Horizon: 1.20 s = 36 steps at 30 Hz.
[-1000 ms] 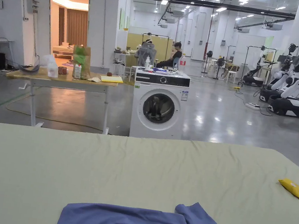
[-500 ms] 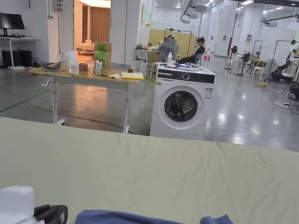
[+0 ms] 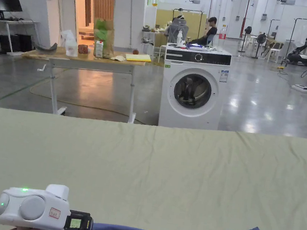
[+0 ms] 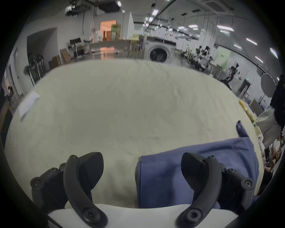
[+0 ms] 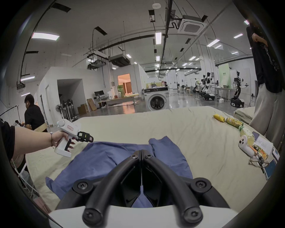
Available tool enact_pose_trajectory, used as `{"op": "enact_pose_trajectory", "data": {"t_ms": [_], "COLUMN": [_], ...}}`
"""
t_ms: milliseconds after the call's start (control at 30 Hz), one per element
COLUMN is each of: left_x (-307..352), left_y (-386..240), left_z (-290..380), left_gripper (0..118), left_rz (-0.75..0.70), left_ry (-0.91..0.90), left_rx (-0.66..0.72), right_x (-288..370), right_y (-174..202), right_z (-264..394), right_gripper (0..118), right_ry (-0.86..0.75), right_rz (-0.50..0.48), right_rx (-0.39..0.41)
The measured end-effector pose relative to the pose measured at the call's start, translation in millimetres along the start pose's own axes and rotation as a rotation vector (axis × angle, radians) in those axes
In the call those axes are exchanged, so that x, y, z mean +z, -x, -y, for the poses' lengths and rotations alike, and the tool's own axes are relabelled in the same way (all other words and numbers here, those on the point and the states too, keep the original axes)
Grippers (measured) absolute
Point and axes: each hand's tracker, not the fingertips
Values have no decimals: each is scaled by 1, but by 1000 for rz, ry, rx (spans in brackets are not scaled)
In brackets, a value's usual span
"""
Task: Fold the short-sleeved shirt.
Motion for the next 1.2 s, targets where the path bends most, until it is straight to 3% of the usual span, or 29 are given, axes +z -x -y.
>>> {"op": "enact_pose_trajectory", "data": {"t_ms": [33, 100, 200, 233, 300, 367, 400, 533, 633, 767, 800, 867, 900, 933, 967, 1033, 1100, 1133, 1200], "left_x": [-13, -14, -15, -14, -2, 15, 21, 45, 69, 95, 97, 97, 97, 97, 97, 97, 96, 95, 94], "left_y": [0, -9, -18, -24, -36, -50, -56, -68, -65, -50, -48, -42, -42, -43, -43, -43, -42, -39, -37], "left_z": [5, 8, 4, 6, 10, 19, 23, 35, 34, 30, 31, 32, 34, 36, 38, 41, 44, 44, 47], "left_gripper": [97, 105, 106, 101, 74, 6, 1, 1, 1, 1, 1, 1, 1, 1, 1, 1, 1, 1, 1], "left_rz": [0, -40, -70, -90, -115, -92, -42, 3, -101, -198, -185, -175, -179, -183, -186, -183, -178, -174, -167], "left_ry": [63, 1, 51, 53, 9, -54, -69, -60, -165, -226, -213, -206, -198, -192, -190, -185, -174, -166, -151], "left_rx": [-2, -162, -129, -144, -205, -285, -310, -285, -294, -234, -232, -229, -236, -242, -244, -236, -229, -225, -219], "right_x": [-3, -8, -13, -14, -13, -10, -9, -23, -60, -154, -173, -211, -227, -239, -252, -272, -299, -304, -302], "right_y": [-2, -7, -7, -8, -9, -11, -12, -35, -75, -122, -131, -142, -145, -157, -161, -169, -167, -166, -150], "right_z": [2, 6, 7, 8, 7, 6, 5, -14, -45, -74, -72, -68, -65, -59, -56, -44, -27, -18, -17], "right_gripper": [0, 0, 0, 0, 0, 0, 0, 0, 0, 0, 10, 91, 118, 113, 113, 111, 100, 87, 84], "right_ry": [11, 29, 44, 45, 44, 35, 31, 37, 65, 412, 445, 496, 533, 522, 558, 643, 809, 870, 866], "right_rz": [5, 14, 27, 30, 35, 35, 33, -46, -119, -133, -117, -66, -37, -38, 45, 117, 110, 138, 161], "right_rx": [0, 1, -5, -14, -44, -62, -67, -131, -222, -242, -249, -230, -218, -212, -204, -227, -227, -191, 2]}}
